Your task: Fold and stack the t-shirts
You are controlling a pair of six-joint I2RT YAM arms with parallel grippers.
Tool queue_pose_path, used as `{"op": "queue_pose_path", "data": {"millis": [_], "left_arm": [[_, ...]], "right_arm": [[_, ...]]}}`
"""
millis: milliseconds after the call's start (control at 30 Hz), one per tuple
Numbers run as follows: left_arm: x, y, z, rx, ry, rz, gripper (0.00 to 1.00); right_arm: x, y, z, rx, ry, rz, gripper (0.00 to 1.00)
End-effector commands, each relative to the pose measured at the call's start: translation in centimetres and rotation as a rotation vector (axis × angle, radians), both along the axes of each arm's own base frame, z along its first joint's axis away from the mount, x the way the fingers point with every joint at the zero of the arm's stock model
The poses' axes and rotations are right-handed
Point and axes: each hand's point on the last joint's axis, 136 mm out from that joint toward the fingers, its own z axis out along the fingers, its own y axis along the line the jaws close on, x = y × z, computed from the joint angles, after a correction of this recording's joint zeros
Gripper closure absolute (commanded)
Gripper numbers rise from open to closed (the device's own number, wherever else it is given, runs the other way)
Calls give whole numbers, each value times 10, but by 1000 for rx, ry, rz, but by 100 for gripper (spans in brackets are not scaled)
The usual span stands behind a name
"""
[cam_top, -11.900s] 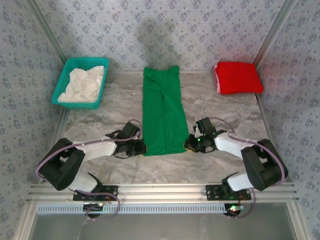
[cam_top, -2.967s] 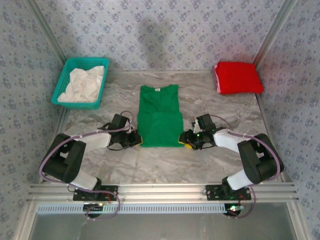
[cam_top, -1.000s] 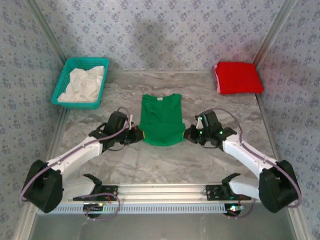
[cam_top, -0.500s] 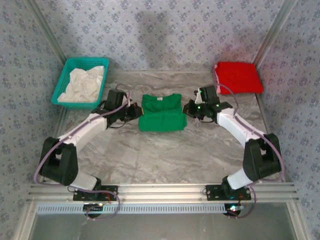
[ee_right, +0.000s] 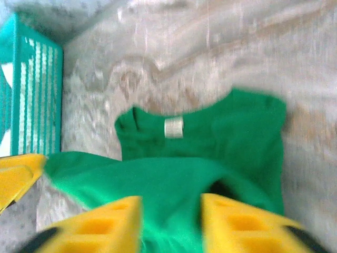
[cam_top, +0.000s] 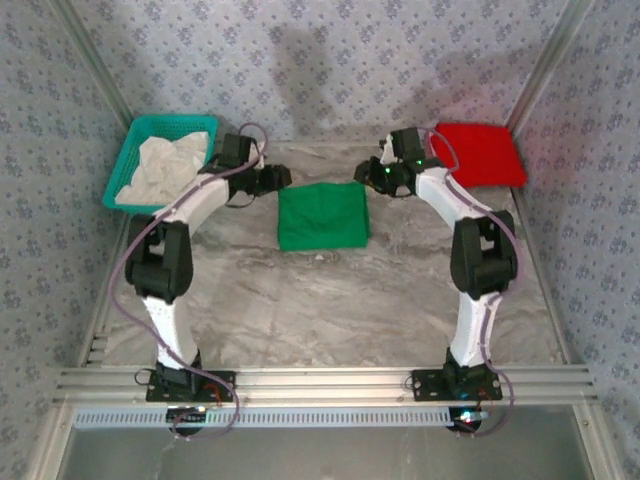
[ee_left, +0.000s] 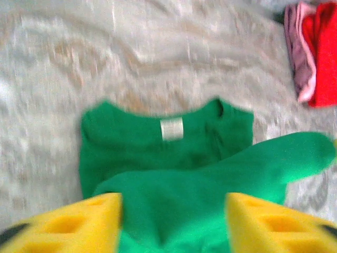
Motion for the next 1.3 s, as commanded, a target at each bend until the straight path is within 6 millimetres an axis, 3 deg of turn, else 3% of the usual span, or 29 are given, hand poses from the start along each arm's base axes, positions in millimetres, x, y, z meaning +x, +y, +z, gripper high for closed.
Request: {"op": "queue_pose_path", "data": {"millis": [0, 33, 100, 167, 233, 333, 367, 433, 500, 700, 833, 967, 1133, 1267], "left_arm": [[44, 12, 10, 62, -49, 16, 20], [50, 13, 13, 74, -53, 19, 20], [56, 8, 40, 76, -97, 16, 21], [41, 3, 58, 93, -140, 2, 25], [13, -3, 62, 88, -180, -12, 38], [-32, -17, 58, 11, -240, -23, 56], [-46, -23, 48, -19, -244, -35, 63], [-65, -38, 20, -48, -224, -68, 70], [-72, -47, -13, -68, -157, -84, 78], [-73, -46, -102, -53, 1, -60, 78], [-71, -45, -127, -49, 41, -38, 78], [-72, -37, -126, -23, 36, -10, 77], [-75, -28, -120, 25, 34, -9, 76], [-74, -21, -119, 43, 35, 3, 76]], "right_arm": [[37, -6, 2, 56, 24, -20, 35], [47, -9, 7, 63, 14, -25, 35], [53, -13, 23, 75, -3, -48, 35], [43, -10, 39, 78, -43, -38, 35], [18, 1, 48, 78, -83, 33, 42], [-28, 18, 39, 87, -103, 96, 70], [-42, 23, 30, 94, -97, 109, 85], [-62, 34, 13, 116, -67, 130, 100], [-72, 45, -3, 133, -61, 165, 100], [-76, 52, -73, 83, 44, 161, 100], [-75, 52, -112, 84, 114, 136, 100], [-76, 45, -113, 60, 119, 127, 100], [-67, 17, -73, 61, 55, 60, 100], [-62, -13, -67, 37, 91, 43, 73]]}}
